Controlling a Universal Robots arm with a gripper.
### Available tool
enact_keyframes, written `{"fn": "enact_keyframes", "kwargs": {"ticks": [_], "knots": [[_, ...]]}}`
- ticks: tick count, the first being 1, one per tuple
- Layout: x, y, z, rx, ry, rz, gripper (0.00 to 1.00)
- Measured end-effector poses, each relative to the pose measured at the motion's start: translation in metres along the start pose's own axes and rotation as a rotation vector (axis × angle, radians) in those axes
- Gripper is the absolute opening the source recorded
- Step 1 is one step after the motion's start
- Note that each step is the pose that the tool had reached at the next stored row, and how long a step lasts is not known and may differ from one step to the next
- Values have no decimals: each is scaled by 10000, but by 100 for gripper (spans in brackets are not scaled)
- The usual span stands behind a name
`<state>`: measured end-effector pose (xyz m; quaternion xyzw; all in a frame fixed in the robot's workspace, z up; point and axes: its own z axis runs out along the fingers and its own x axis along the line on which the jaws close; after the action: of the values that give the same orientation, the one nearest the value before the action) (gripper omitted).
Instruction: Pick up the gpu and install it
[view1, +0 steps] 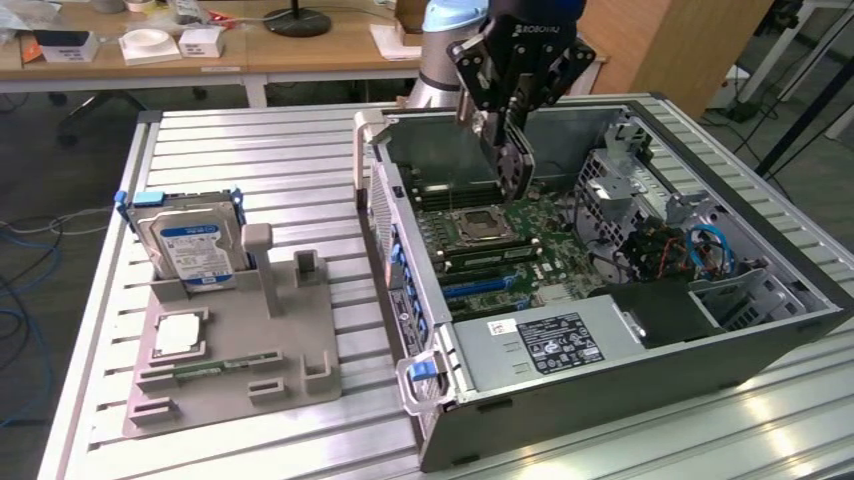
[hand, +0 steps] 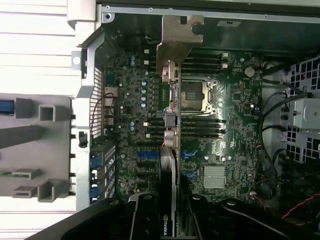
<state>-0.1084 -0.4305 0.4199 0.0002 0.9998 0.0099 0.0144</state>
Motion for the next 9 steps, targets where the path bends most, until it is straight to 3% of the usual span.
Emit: {"fn": "enact_keyframes", "kwargs": {"ticks": [9], "knots": [[-84,18,3,-2,1,-68,26]]}}
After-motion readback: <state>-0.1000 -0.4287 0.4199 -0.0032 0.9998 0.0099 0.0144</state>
